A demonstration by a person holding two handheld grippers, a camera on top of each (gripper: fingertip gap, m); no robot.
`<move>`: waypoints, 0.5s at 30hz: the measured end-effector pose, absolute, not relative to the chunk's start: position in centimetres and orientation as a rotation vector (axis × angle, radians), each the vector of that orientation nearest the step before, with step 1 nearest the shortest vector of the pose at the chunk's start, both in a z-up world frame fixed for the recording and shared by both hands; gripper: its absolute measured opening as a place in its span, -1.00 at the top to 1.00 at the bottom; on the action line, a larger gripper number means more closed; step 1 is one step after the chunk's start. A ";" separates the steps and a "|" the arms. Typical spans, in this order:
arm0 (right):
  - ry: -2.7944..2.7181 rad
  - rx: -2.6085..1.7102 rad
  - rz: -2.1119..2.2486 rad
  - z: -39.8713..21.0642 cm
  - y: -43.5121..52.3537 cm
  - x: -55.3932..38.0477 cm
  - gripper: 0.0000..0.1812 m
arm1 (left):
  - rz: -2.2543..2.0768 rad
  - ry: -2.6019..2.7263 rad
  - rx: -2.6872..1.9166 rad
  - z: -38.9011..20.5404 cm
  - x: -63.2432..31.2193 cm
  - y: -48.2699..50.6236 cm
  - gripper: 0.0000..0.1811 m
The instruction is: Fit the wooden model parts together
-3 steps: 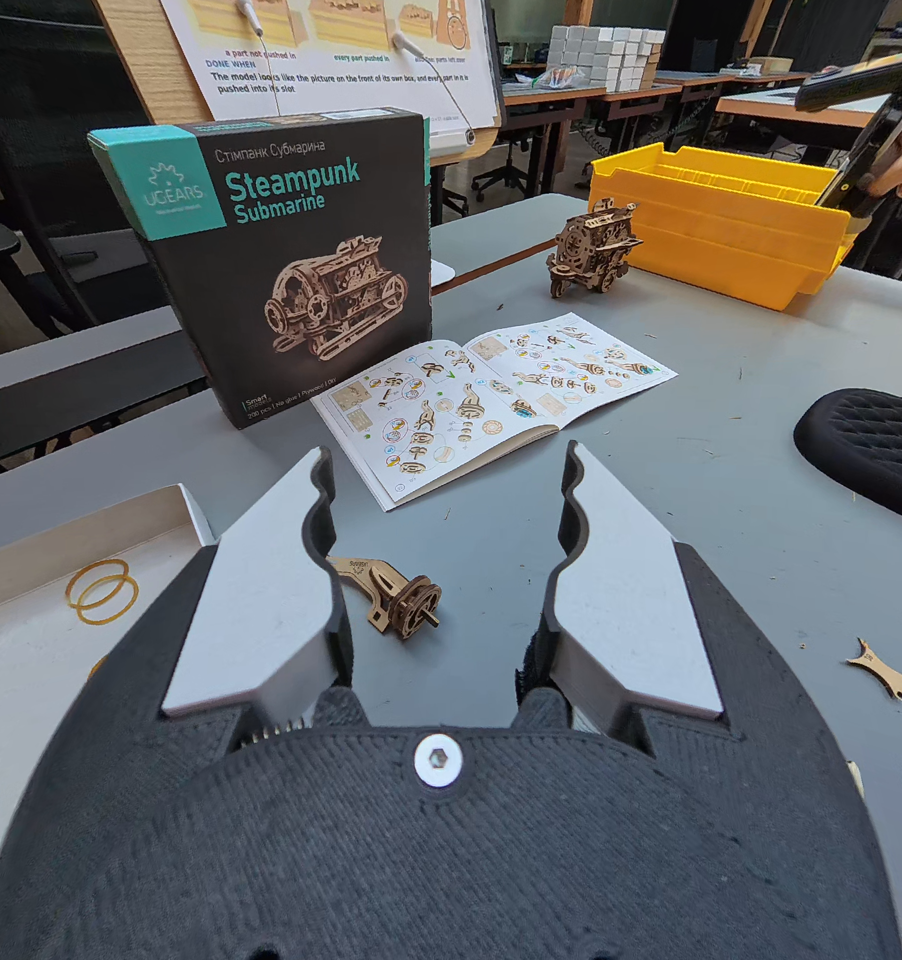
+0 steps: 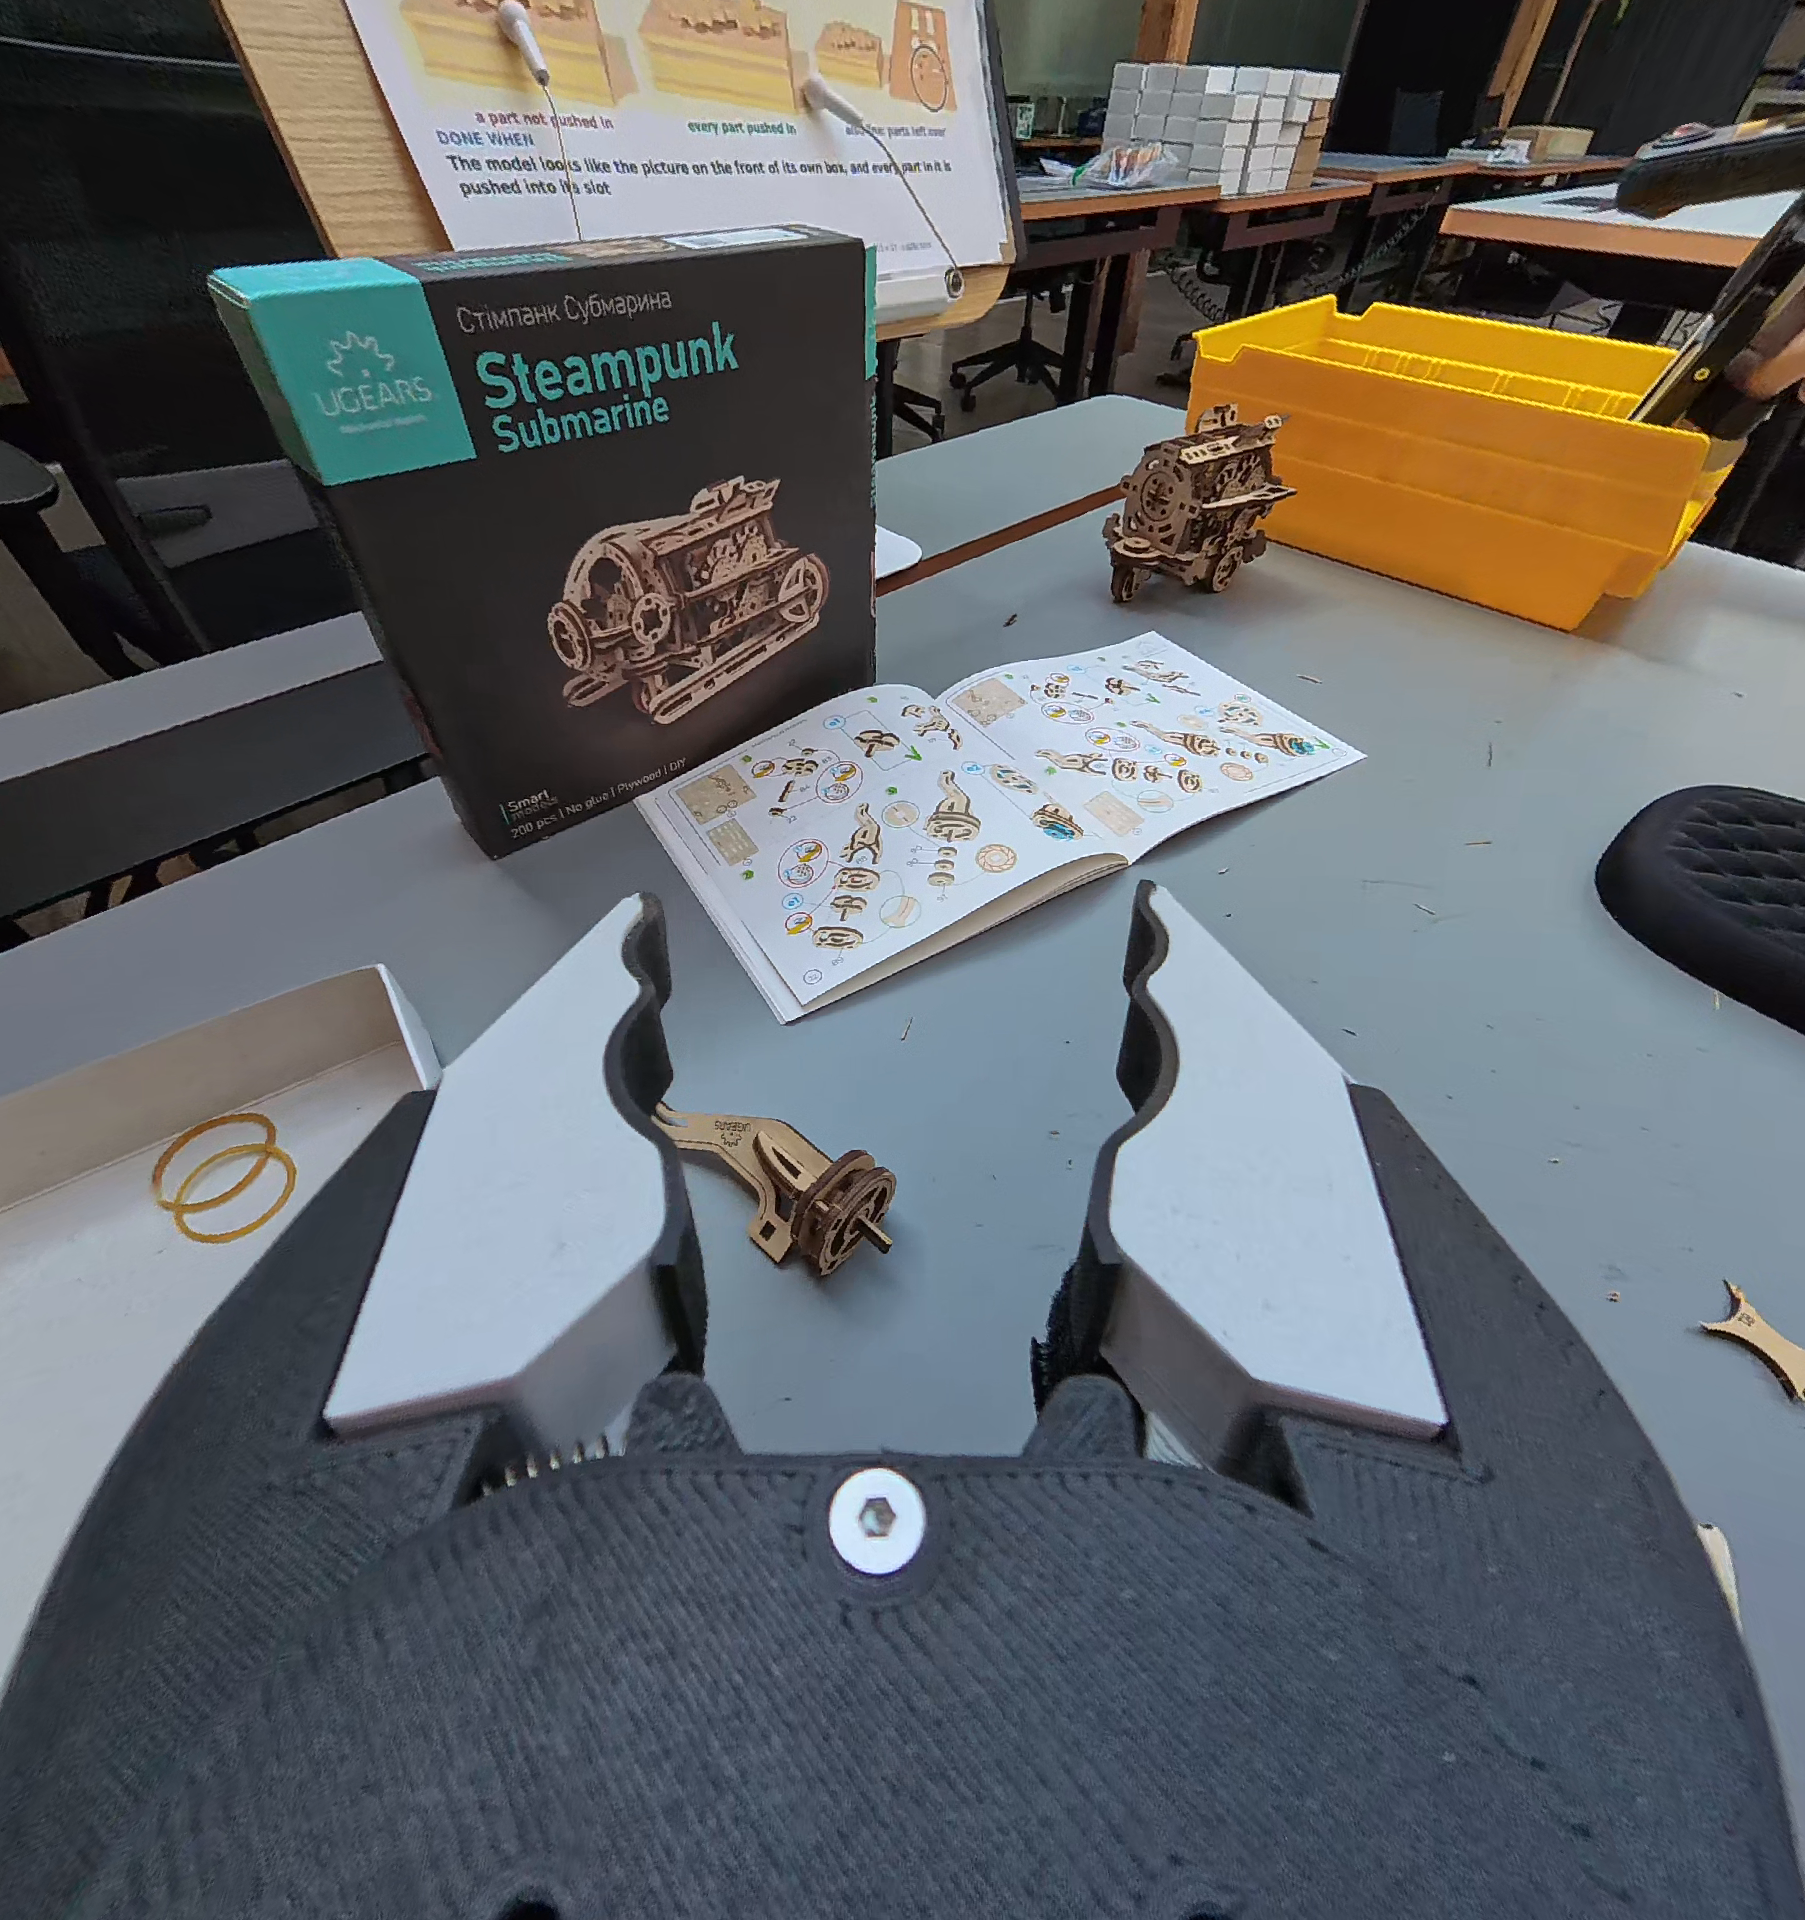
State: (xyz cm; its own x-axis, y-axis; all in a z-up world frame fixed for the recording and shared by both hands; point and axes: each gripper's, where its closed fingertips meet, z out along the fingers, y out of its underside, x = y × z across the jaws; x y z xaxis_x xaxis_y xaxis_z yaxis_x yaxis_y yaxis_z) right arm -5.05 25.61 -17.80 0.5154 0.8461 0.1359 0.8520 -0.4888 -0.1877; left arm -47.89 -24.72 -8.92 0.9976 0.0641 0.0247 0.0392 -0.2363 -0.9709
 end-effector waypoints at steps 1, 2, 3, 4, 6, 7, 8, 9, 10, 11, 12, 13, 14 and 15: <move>-1.406 -2.497 -0.014 -17.0 25.7 -5.3 0.82 | 0.024 -0.078 -1.806 -8.8 -48.0 -24.8 0.03; -1.368 -2.459 0.009 -15.8 25.4 -5.6 0.77 | 0.024 -0.082 -1.803 -8.7 -48.1 -24.8 0.03; -1.327 -2.407 0.029 -14.1 24.7 -6.0 0.73 | 0.021 -0.086 -1.799 -8.7 -48.2 -24.8 0.03; -1.283 -2.336 0.073 -12.1 23.3 -6.6 0.73 | 0.016 -0.090 -1.796 -8.6 -48.2 -24.8 0.03; -1.256 -2.075 0.312 -7.2 17.1 -10.3 0.76 | 0.014 -0.091 -1.791 -8.5 -48.2 -24.9 0.03; -1.329 -1.860 0.524 -4.7 11.6 -13.6 0.77 | 0.022 -0.089 -1.793 -8.5 -48.3 -25.0 0.03; -1.442 -1.601 0.732 -2.7 5.0 -17.0 0.76 | 0.033 -0.085 -1.795 -8.5 -48.4 -25.1 0.03; -1.590 -1.357 0.906 -2.2 -2.2 -19.6 0.73 | 0.042 -0.082 -1.797 -8.5 -48.5 -25.1 0.03; -1.740 -1.165 1.045 -3.2 -9.0 -21.5 0.71 | 0.046 -0.080 -1.797 -8.5 -48.6 -25.2 0.03; -1.895 -1.028 1.136 -5.2 -14.7 -22.8 0.67 | 0.041 -0.080 -1.796 -8.5 -48.6 -25.2 0.03; -2.052 -0.926 1.222 -7.7 -19.6 -23.4 0.67 | 0.032 -0.081 -1.795 -8.6 -48.6 -25.3 0.03; -2.208 -0.866 1.296 -10.1 -23.3 -23.5 0.64 | 0.020 -0.083 -1.795 -8.7 -48.6 -25.3 0.03; -2.298 -0.852 1.336 -12.0 -25.6 -24.0 0.64 | 0.009 -0.084 -1.795 -8.7 -48.5 -25.3 0.03; -2.344 -0.885 1.336 -13.7 -26.6 -24.9 0.62 | -0.001 -0.085 -1.792 -8.8 -48.4 -25.3 0.03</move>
